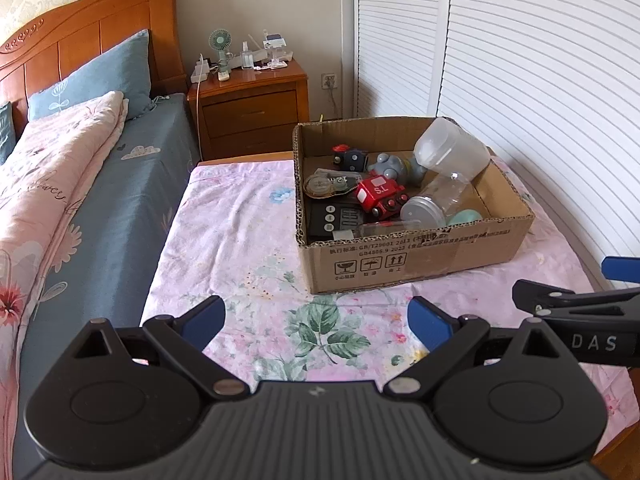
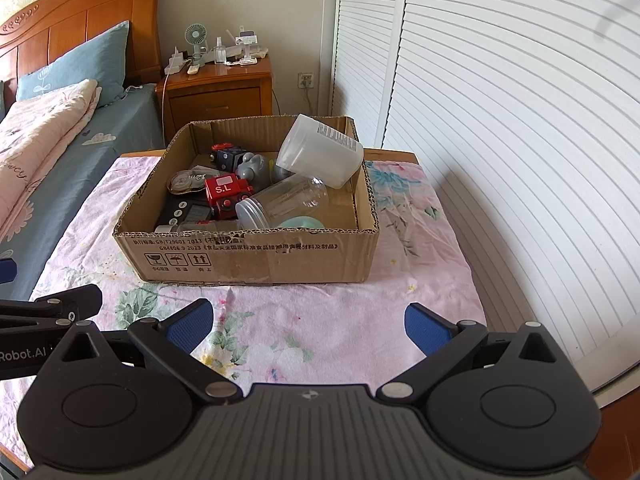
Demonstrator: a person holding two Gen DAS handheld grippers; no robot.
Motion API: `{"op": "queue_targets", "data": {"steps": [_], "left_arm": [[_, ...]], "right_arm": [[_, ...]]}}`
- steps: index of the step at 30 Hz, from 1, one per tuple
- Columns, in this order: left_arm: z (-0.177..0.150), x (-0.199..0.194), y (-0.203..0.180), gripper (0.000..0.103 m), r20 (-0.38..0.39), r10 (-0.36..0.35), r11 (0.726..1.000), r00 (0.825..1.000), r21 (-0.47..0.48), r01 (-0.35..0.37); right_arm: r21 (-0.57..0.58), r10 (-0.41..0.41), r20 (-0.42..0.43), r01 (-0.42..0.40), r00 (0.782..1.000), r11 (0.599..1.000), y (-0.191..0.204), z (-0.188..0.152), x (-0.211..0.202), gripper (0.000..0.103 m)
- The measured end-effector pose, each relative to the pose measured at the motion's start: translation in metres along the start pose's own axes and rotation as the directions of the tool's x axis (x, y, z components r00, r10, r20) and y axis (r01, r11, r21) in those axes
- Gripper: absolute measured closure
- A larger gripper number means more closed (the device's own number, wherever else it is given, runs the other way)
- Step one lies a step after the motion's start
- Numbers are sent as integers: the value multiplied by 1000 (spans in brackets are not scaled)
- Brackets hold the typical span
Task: Organize rigid objects
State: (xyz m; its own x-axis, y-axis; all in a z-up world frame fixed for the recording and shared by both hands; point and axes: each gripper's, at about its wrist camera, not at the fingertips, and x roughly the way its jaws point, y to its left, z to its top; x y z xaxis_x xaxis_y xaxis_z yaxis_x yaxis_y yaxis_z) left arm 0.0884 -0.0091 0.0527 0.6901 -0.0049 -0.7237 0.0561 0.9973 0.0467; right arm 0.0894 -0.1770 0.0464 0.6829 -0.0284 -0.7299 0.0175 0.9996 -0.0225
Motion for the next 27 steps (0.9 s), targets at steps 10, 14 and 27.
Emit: {"op": "queue_targets", "data": {"steps": [10,14,27], "left_arm": [[0,0,0,6,0,13,1000,1000,5,-13],[0,0,0,6,1,12,1000,1000,4,-12],[-1,-2,1,6,0,11,1000,1000,-2,-11]], "right_arm": [[-1,4,-1,-4,1000,1000,1,0,-1,0],[-1,6,0,-6,1000,1000,1,0,-1,0],[-1,9,-3,-9,1000,1000,1,0,-2,0]]}}
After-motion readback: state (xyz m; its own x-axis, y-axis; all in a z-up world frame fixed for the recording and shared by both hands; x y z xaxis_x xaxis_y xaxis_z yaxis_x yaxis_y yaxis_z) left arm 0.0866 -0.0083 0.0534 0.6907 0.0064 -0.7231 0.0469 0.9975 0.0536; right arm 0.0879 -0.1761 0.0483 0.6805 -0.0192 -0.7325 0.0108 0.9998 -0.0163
